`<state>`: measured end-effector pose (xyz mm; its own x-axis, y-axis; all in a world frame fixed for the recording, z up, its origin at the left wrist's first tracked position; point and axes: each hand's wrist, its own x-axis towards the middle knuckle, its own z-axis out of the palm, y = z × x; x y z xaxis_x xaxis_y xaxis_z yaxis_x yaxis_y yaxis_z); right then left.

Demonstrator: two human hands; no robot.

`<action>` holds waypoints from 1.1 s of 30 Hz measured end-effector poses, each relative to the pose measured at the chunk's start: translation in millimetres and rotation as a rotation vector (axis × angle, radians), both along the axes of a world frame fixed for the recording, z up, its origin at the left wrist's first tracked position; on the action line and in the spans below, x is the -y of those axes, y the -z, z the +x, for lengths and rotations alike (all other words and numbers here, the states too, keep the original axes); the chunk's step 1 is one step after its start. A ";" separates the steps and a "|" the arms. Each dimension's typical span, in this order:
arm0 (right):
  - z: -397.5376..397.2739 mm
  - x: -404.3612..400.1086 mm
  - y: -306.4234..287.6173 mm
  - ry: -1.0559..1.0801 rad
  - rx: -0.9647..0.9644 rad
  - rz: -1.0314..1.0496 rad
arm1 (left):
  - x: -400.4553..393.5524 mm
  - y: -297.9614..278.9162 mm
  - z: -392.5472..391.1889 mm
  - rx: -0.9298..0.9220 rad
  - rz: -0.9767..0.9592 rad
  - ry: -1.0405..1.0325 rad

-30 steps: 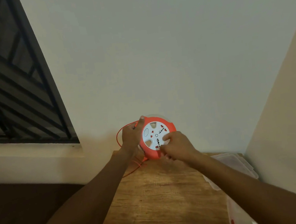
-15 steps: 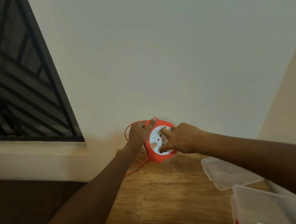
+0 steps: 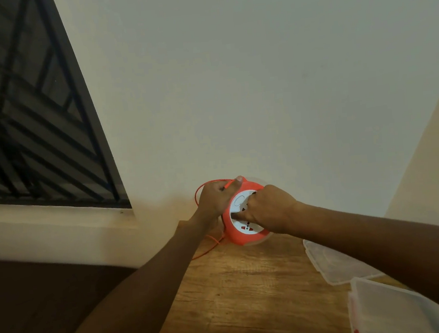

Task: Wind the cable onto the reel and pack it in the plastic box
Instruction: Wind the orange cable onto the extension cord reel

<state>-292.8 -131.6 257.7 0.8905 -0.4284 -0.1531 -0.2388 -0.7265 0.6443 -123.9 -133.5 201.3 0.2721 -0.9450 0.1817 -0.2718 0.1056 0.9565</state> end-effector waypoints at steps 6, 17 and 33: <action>-9.9 14.0 15.1 0.222 0.435 0.266 | -1.4 -2.9 -0.1 -0.042 -0.056 -0.047; 22.2 -17.1 35.6 0.916 1.784 1.346 | -4.7 -3.4 -15.7 -0.182 -0.053 -0.223; 17.1 -36.8 10.1 0.526 1.261 0.870 | -6.7 -12.3 -0.5 -0.348 -0.016 -0.279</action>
<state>-275.7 -94.8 247.7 0.4221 -0.8891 0.1769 -0.5960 -0.4192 -0.6849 -124.3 -126.8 213.6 0.5637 -0.8245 0.0486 0.0457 0.0899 0.9949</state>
